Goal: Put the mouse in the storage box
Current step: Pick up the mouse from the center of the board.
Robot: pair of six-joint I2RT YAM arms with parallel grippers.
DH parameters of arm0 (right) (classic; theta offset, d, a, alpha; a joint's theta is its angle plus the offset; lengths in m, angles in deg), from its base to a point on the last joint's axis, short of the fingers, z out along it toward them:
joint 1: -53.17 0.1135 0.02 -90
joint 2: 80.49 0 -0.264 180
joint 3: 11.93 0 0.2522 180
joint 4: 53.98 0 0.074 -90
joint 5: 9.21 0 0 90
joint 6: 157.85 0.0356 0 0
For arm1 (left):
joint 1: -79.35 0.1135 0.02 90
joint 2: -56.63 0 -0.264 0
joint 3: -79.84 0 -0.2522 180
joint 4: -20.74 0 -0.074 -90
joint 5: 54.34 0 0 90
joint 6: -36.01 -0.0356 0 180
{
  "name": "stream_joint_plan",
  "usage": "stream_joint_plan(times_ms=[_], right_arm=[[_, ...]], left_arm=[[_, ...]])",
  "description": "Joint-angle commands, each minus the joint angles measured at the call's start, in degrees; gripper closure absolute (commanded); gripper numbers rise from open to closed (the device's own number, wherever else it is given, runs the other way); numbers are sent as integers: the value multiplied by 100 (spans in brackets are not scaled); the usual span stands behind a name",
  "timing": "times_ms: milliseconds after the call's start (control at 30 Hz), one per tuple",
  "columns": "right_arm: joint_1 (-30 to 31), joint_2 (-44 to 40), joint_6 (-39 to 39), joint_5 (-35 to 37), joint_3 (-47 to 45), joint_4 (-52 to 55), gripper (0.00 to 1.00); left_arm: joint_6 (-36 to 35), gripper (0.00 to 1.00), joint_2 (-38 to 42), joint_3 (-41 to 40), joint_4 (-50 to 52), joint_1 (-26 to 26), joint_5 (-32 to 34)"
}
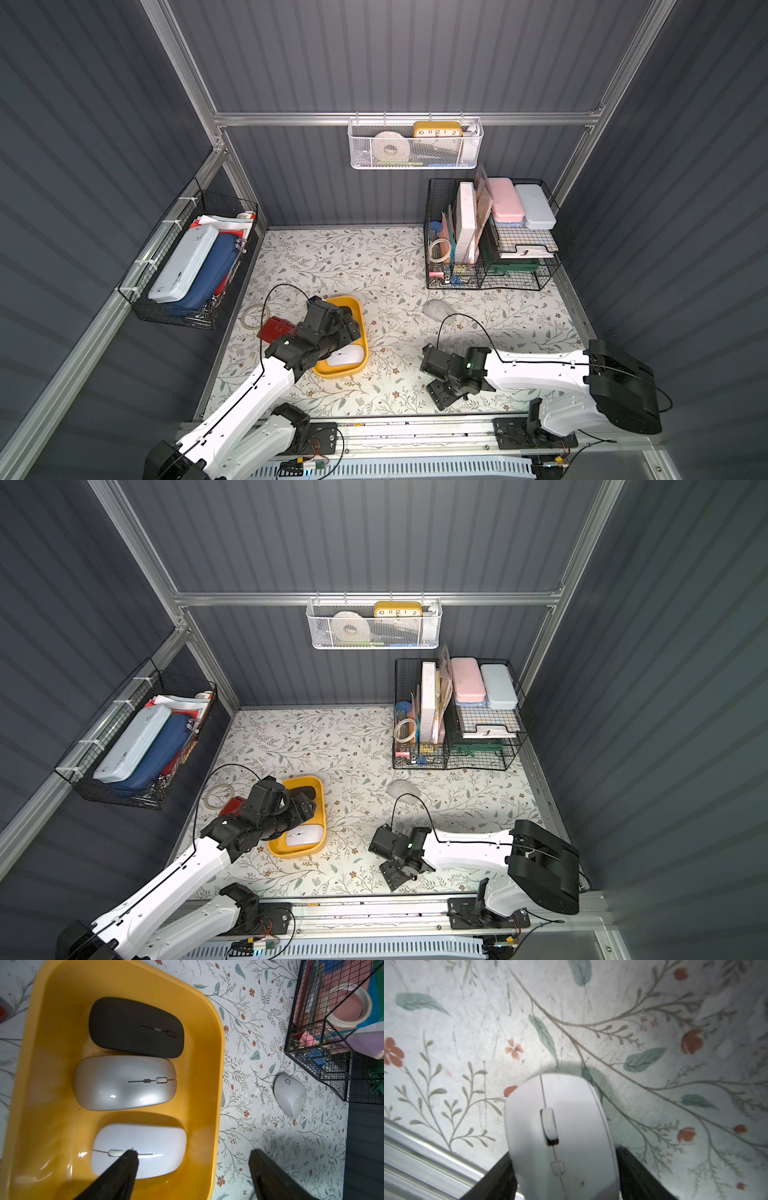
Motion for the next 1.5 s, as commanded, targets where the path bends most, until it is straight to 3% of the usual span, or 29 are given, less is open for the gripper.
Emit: stream_joint_plan(times_ms=[0,333,400,467,700,800,900,1200,1467], right_arm=[[118,235,175,281,168,155,31],[144,-229,-507,824,273,-552,53],[-30,-424,-865,849,329,-785,61],[-307,-634,-1163,799,399,-1021,62],[-1488,-1274,-2480,2,571,-2350,63],[-1770,-1269,-3040,-519,738,-2591,63],[-1799,-1228,-3531,-822,835,-2591,63],[-1796,-1411,-4178,-2088,444,-3210,63],[-1796,-1350,-4405,-2453,497,-3252,70]], left_arm=[[-132,11,-38,-107,-11,23,-73],[-159,10,136,-72,-98,23,-314],[-173,10,165,-28,-152,23,-454],[-188,10,218,23,-221,23,-621],[-569,6,243,172,-1323,23,-2346],[-831,5,143,-2,-2437,24,-3725],[-904,5,-42,93,-2610,23,-4157],[-1116,6,-554,240,-2666,22,-4592],[-1120,10,-922,278,-2767,15,-4641]])
